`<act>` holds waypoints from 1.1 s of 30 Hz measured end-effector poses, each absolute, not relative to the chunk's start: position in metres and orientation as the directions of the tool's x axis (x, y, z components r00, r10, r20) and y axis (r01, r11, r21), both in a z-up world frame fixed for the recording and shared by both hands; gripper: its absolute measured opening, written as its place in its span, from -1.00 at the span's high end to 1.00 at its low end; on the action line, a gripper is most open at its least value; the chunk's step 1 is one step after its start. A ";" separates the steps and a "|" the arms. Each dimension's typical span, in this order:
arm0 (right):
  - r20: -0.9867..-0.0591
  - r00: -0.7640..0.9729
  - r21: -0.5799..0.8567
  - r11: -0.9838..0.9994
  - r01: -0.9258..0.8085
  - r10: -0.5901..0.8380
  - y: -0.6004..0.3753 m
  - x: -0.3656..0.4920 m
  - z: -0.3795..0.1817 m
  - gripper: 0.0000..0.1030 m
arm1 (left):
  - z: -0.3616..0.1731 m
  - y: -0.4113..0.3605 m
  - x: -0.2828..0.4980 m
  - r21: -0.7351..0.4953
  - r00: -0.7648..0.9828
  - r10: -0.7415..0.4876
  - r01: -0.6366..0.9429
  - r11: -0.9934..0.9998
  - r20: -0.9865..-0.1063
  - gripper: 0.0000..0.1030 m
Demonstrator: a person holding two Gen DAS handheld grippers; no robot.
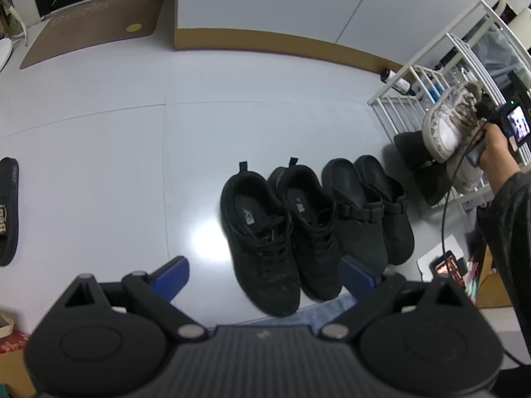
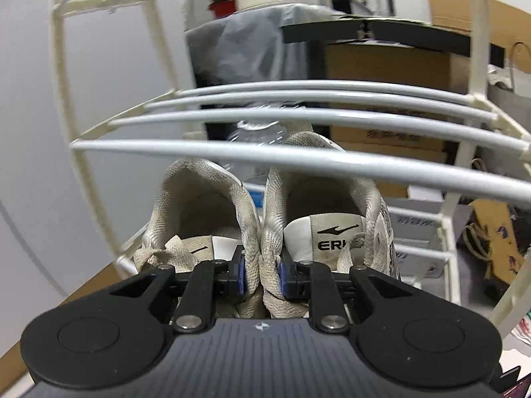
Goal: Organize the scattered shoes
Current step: 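Push the held beige sneakers into a wire rack shelf with the right gripper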
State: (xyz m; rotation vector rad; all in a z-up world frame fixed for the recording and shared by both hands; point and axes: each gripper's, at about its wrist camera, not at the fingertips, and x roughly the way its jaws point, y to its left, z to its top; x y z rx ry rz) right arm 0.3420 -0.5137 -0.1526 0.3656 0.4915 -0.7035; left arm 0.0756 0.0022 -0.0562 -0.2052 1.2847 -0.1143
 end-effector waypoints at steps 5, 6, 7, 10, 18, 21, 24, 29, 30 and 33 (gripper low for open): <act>-0.502 0.632 0.168 0.650 0.741 -0.590 -0.529 0.346 -0.151 0.59 | -0.062 0.003 0.077 -0.226 0.260 -0.209 -0.038 0.973 -0.943 -0.90; -0.495 0.624 0.175 0.634 0.753 -0.604 -0.533 0.348 -0.151 0.59 | -0.064 0.003 0.077 -0.224 0.255 -0.206 -0.042 0.974 -0.945 -0.90; -0.492 0.614 0.186 0.614 0.767 -0.618 -0.538 0.349 -0.151 0.59 | -0.066 0.004 0.077 -0.221 0.248 -0.202 -0.050 0.974 -0.947 -0.90; -0.491 0.582 0.244 0.539 0.806 -0.648 -0.552 0.350 -0.152 0.59 | -0.072 0.006 0.078 -0.221 0.230 -0.202 -0.061 0.973 -0.952 -0.90; -0.466 0.537 0.232 0.488 0.841 -0.703 -0.577 0.358 -0.170 0.52 | -0.094 0.007 0.079 -0.198 0.173 -0.182 -0.076 0.977 -0.968 -0.90; -0.439 0.544 0.195 0.515 0.835 -0.715 -0.580 0.360 -0.175 0.50 | -0.103 0.009 0.080 -0.186 0.147 -0.173 -0.082 0.979 -0.974 -0.90; -0.429 0.557 0.175 0.540 0.823 -0.711 -0.580 0.361 -0.176 0.41 | -0.108 0.009 0.082 -0.176 0.133 -0.164 -0.087 0.981 -0.978 -0.90; -0.410 0.586 0.158 0.578 0.800 -0.699 -0.570 0.364 -0.174 0.00 | -0.105 0.000 0.085 -0.181 0.142 -0.171 -0.063 0.981 -0.975 -0.90; -0.412 0.585 0.159 0.576 0.801 -0.699 -0.568 0.364 -0.174 0.00 | -0.103 -0.001 0.085 -0.182 0.145 -0.173 -0.055 0.982 -0.974 -0.90; -0.410 0.576 0.144 0.574 0.806 -0.707 -0.559 0.366 -0.173 -0.17 | -0.096 -0.004 0.087 -0.180 0.160 -0.173 -0.027 0.983 -0.972 -0.90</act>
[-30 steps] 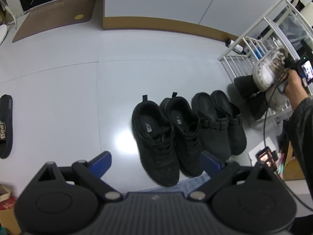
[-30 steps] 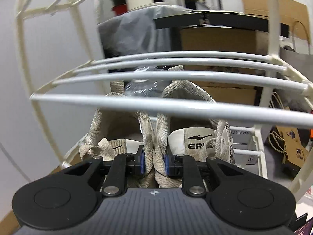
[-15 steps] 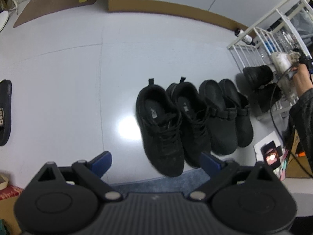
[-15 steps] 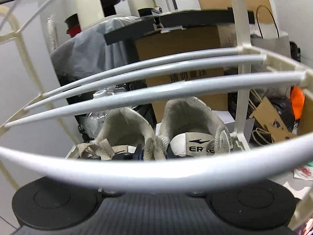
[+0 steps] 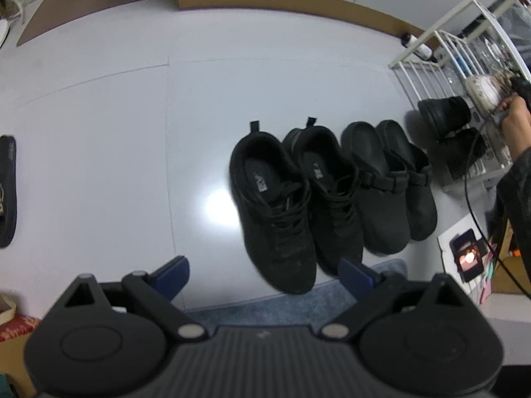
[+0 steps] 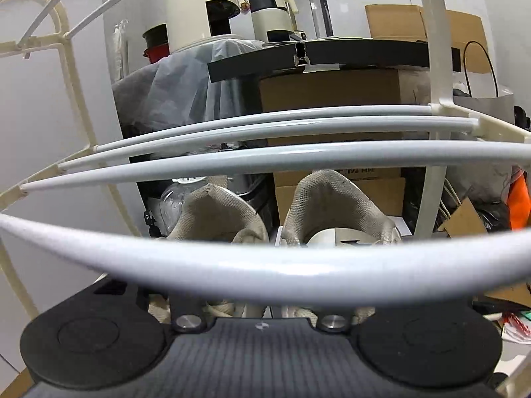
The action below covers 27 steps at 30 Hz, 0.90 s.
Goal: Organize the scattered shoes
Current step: 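Push the held beige sneakers into a wire rack shelf with the right gripper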
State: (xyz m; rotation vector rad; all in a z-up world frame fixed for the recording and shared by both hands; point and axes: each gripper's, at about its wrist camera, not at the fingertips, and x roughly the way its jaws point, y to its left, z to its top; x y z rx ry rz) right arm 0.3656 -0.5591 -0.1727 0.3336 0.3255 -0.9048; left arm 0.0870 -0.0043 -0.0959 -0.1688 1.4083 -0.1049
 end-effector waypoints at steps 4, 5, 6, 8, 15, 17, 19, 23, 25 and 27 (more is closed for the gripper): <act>-0.407 0.558 0.109 0.568 0.816 -0.723 -0.546 0.365 -0.170 -0.34 | -0.088 0.000 0.088 -0.164 0.188 -0.156 -0.026 0.986 -0.970 -0.90; -0.413 0.564 0.120 0.571 0.812 -0.715 -0.545 0.363 -0.169 -0.35 | -0.087 0.001 0.088 -0.158 0.193 -0.149 -0.031 0.987 -0.970 -0.90; -0.419 0.570 0.131 0.574 0.808 -0.707 -0.544 0.361 -0.167 -0.36 | -0.087 0.001 0.088 -0.152 0.196 -0.144 -0.031 0.988 -0.970 -0.90; -0.421 0.574 0.128 0.580 0.804 -0.703 -0.538 0.357 -0.164 -0.36 | -0.086 0.001 0.086 -0.146 0.201 -0.137 -0.033 0.989 -0.970 -0.90; -0.395 0.672 0.080 0.705 0.705 -0.627 -0.519 0.355 -0.155 -0.99 | -0.076 -0.002 0.074 -0.170 0.229 -0.159 -0.026 0.985 -0.960 -0.90; -0.395 0.661 0.053 0.702 0.710 -0.638 -0.516 0.351 -0.161 -0.99 | -0.076 -0.004 0.071 -0.170 0.229 -0.163 -0.013 0.985 -0.960 -0.90; -0.395 0.653 0.014 0.706 0.708 -0.646 -0.509 0.350 -0.166 -0.99 | -0.076 -0.004 0.070 -0.167 0.228 -0.161 -0.007 0.986 -0.960 -0.90; -0.376 0.644 -0.038 0.706 0.707 -0.666 -0.498 0.350 -0.161 -0.99 | -0.071 -0.001 0.074 -0.171 0.241 -0.162 -0.017 0.985 -0.957 -0.90; -0.387 0.636 -0.014 0.694 0.720 -0.668 -0.495 0.348 -0.155 -0.99 | -0.068 -0.001 0.075 -0.170 0.253 -0.161 -0.014 0.985 -0.954 -0.90; -0.388 0.631 -0.010 0.688 0.726 -0.672 -0.491 0.346 -0.151 -0.99 | -0.066 0.000 0.076 -0.173 0.261 -0.164 -0.014 0.985 -0.951 -0.90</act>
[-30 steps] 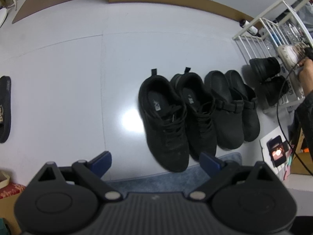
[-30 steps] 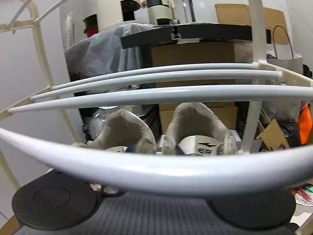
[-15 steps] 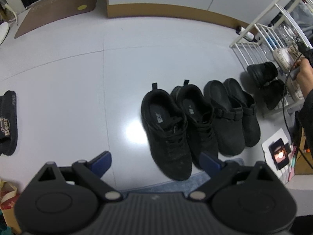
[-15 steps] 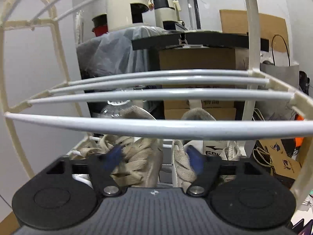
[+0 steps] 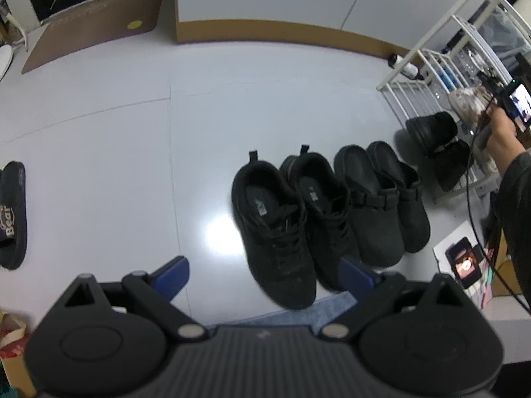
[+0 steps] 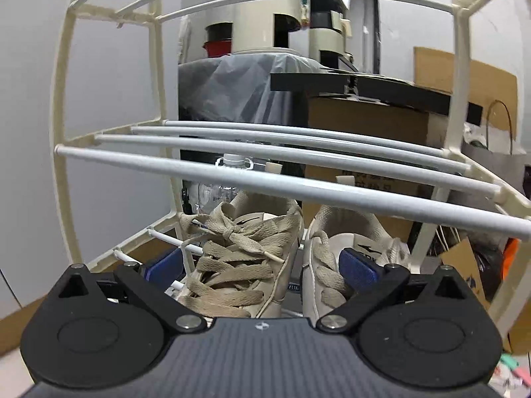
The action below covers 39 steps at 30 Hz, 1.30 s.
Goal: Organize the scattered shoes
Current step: 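Push the held beige sneakers into a wire rack shelf with the right gripper, then open the right gripper to release the beige sneakers on the shelf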
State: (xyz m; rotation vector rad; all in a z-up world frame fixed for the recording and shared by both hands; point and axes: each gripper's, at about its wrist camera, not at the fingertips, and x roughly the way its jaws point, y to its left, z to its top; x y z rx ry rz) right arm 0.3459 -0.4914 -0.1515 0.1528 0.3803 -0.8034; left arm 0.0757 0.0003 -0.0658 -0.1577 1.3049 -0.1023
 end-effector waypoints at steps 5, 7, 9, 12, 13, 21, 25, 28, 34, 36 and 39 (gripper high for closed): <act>-0.395 0.606 -0.016 0.665 0.747 -0.690 -0.478 0.334 -0.147 -0.99 | -0.058 -0.001 0.071 -0.193 0.274 -0.185 -0.002 0.981 -0.944 -0.90; -0.411 0.589 -0.003 0.647 0.763 -0.696 -0.476 0.329 -0.148 -0.99 | -0.056 -0.002 0.067 -0.196 0.278 -0.190 0.008 0.981 -0.942 -0.90; -0.443 0.560 0.008 0.622 0.783 -0.700 -0.477 0.327 -0.149 -0.99 | -0.056 -0.002 0.065 -0.197 0.274 -0.191 0.006 0.980 -0.942 -0.90; -0.567 0.499 0.085 0.556 0.827 -0.656 -0.491 0.327 -0.154 -0.93 | -0.059 -0.002 0.065 -0.200 0.266 -0.192 -0.001 0.980 -0.945 -0.90; -0.578 0.491 0.088 0.548 0.832 -0.652 -0.494 0.329 -0.155 -0.86 | -0.060 -0.002 0.065 -0.196 0.264 -0.189 -0.001 0.981 -0.946 -0.90; -0.534 0.574 0.098 0.629 0.771 -0.621 -0.523 0.339 -0.162 -0.92 | -0.068 -0.008 0.075 -0.182 0.243 -0.177 0.005 0.983 -0.954 -0.90; -0.503 0.608 0.092 0.661 0.745 -0.615 -0.527 0.342 -0.165 -1.00 | -0.070 -0.016 0.077 -0.183 0.237 -0.183 0.024 0.983 -0.954 -0.90; -0.502 0.616 0.108 0.662 0.741 -0.607 -0.523 0.344 -0.162 -1.00 | -0.070 -0.020 0.077 -0.181 0.239 -0.183 0.032 0.983 -0.954 -0.90; -0.563 0.568 0.021 0.676 0.736 -0.600 -0.504 0.340 -0.150 -1.00 | -0.060 -0.022 0.074 -0.187 0.263 -0.192 0.045 0.981 -0.945 -0.90; -0.578 0.564 0.002 0.690 0.724 -0.590 -0.497 0.333 -0.145 -1.00 | -0.056 -0.021 0.070 -0.189 0.273 -0.195 0.047 0.981 -0.942 -0.90; -0.588 0.565 -0.017 0.707 0.707 -0.579 -0.491 0.321 -0.137 -0.99 | -0.050 -0.020 0.065 -0.181 0.287 -0.187 0.050 0.982 -0.939 -0.90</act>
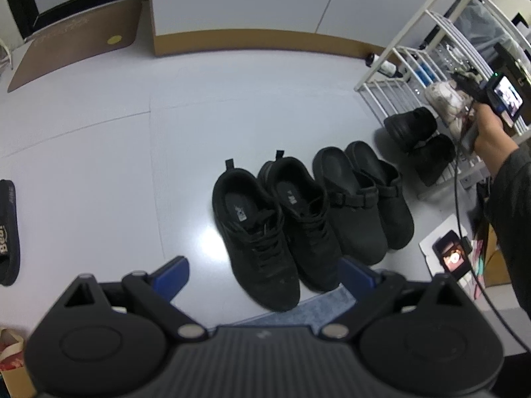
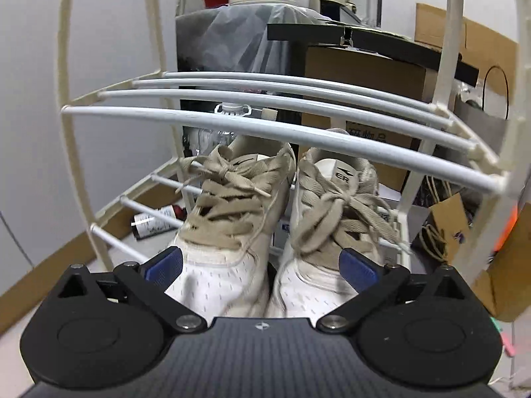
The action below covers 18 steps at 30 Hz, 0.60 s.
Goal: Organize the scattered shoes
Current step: 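Open the right gripper to release the beige sneakers on the shelf, then pull the right gripper back out of the rack toward the shoe row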
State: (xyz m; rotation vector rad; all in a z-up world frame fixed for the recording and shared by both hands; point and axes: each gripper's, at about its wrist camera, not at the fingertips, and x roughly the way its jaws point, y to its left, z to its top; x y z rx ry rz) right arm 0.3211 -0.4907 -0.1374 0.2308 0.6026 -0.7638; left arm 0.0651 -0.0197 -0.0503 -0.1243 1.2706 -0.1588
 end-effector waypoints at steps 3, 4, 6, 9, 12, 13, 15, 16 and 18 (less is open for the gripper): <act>-0.603 0.563 -0.026 0.720 0.694 -0.565 -0.486 0.303 -0.125 -0.99 | -0.049 -0.018 0.059 -0.176 0.290 -0.184 0.053 0.983 -0.939 -0.90; -0.608 0.564 -0.026 0.724 0.690 -0.559 -0.484 0.297 -0.120 -1.00 | -0.048 -0.018 0.056 -0.174 0.291 -0.182 0.054 0.983 -0.939 -0.90; -0.609 0.571 -0.034 0.738 0.674 -0.550 -0.477 0.287 -0.111 -1.00 | -0.046 -0.017 0.051 -0.176 0.290 -0.186 0.060 0.983 -0.939 -0.90; -0.605 0.585 -0.057 0.762 0.645 -0.540 -0.467 0.271 -0.099 -1.00 | -0.043 -0.015 0.043 -0.177 0.298 -0.190 0.069 0.982 -0.936 -0.90; -0.609 0.593 -0.070 0.781 0.621 -0.527 -0.458 0.255 -0.092 -0.99 | -0.041 -0.013 0.037 -0.178 0.306 -0.191 0.068 0.982 -0.933 -0.90; -0.616 0.589 -0.069 0.781 0.621 -0.523 -0.455 0.246 -0.090 -0.99 | -0.040 -0.012 0.036 -0.181 0.307 -0.193 0.068 0.981 -0.932 -0.90; -0.629 0.584 -0.052 0.778 0.626 -0.512 -0.448 0.230 -0.087 -1.00 | -0.037 -0.011 0.033 -0.188 0.309 -0.201 0.071 0.980 -0.930 -0.90; -0.641 0.586 -0.043 0.785 0.618 -0.496 -0.443 0.222 -0.087 -1.00 | -0.036 -0.010 0.032 -0.190 0.313 -0.203 0.072 0.979 -0.928 -0.90; -0.658 0.589 -0.048 0.806 0.590 -0.470 -0.433 0.209 -0.086 -1.00 | -0.032 -0.010 0.027 -0.192 0.323 -0.206 0.073 0.979 -0.924 -0.90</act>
